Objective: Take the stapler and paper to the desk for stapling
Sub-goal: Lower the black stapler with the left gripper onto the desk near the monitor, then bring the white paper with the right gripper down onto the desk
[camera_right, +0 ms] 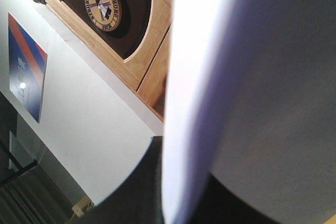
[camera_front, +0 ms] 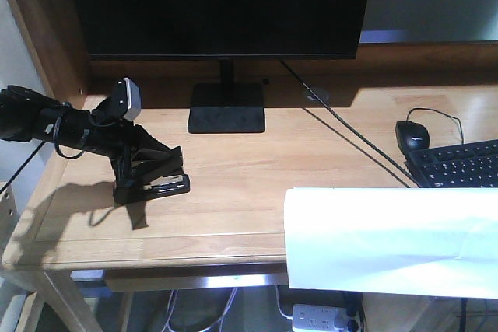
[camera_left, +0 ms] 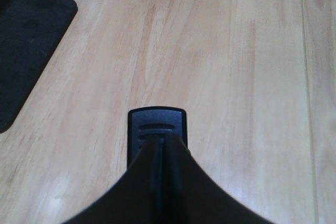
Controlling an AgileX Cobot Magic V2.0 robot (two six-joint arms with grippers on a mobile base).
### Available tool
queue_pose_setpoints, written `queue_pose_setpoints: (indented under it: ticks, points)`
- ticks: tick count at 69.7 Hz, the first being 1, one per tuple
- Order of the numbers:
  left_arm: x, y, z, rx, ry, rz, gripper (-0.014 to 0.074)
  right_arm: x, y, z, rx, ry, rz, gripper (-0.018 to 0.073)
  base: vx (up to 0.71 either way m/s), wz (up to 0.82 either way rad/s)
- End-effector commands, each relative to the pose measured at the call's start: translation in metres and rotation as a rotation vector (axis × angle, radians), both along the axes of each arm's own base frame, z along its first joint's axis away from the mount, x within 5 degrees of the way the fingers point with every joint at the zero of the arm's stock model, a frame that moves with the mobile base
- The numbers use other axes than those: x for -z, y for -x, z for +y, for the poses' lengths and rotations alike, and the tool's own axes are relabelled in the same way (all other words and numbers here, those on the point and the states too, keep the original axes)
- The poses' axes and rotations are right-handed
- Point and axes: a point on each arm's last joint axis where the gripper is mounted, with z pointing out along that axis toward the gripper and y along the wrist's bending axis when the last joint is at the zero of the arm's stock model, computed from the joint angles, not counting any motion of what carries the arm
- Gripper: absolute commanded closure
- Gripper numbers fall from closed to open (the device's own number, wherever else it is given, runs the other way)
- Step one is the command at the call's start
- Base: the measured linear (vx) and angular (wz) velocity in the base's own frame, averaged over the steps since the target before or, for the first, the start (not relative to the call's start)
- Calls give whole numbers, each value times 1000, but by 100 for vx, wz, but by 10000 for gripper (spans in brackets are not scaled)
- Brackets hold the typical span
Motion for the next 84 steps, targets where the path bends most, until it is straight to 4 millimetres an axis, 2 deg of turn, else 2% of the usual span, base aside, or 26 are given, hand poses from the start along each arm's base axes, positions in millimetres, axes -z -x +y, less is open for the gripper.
queue_pose_setpoints:
  ticks: [1,84]
  points:
    - [-40,-2,-4,-16,60,-79,605,-12,3,2,-34,-13,-48,564,0,0]
    - [-40,-2,-3,-17,60,-79,604,-12,3,2,-35,-19,-48,564,0,0]
